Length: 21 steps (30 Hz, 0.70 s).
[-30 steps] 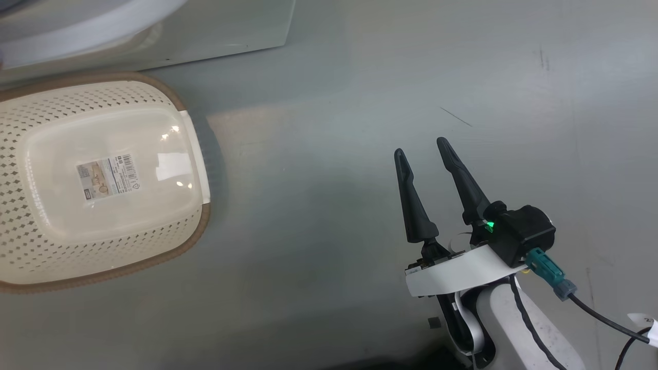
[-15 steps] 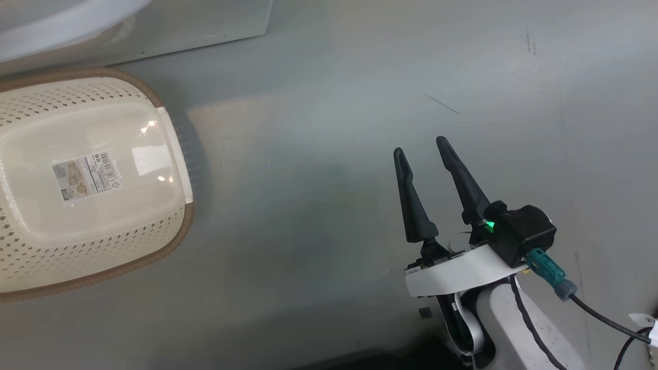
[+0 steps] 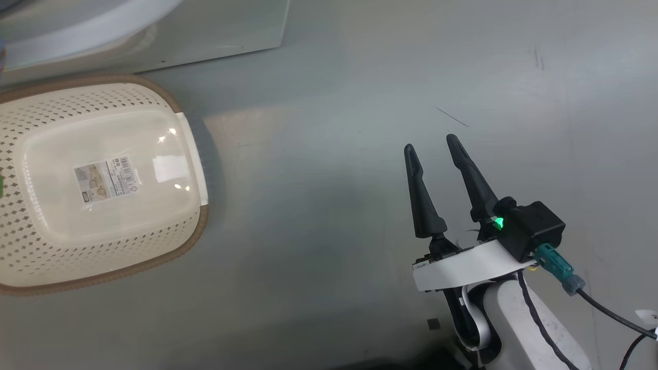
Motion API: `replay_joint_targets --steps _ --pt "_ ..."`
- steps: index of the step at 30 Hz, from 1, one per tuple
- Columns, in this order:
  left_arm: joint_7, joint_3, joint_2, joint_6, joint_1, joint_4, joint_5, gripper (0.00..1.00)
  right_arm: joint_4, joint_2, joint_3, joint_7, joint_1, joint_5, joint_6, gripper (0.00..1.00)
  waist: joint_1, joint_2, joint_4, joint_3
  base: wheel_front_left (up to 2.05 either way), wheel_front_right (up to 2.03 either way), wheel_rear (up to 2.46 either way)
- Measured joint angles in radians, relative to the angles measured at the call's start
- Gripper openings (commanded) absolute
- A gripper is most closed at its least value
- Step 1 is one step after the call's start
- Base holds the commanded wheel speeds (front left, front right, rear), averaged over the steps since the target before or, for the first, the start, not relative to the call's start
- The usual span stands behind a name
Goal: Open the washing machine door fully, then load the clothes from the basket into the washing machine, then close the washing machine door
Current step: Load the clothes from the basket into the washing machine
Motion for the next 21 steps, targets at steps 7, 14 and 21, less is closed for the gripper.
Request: replay_joint_targets --steps 7,14,21 --pt "0.000 0.033 -0.016 0.000 -0.003 -0.023 0.038 0.00 0.019 0.000 -0.006 0.000 0.000 0.000 0.000 1.00 0.0000 0.0000 0.035 -0.034 0.00 0.00 0.00" --pt "0.000 0.062 0.011 0.000 -0.033 -0.051 0.071 0.00 0.023 -0.001 0.012 0.000 -0.001 0.001 0.000 1.00 0.0000 0.0000 0.054 -0.057 0.00 0.00 0.00" --pt "0.000 0.029 0.083 0.000 -0.103 -0.072 0.105 0.00 0.019 -0.001 0.036 0.000 -0.001 0.017 0.000 1.00 0.0000 0.0000 0.035 -0.047 0.00 0.00 0.00"
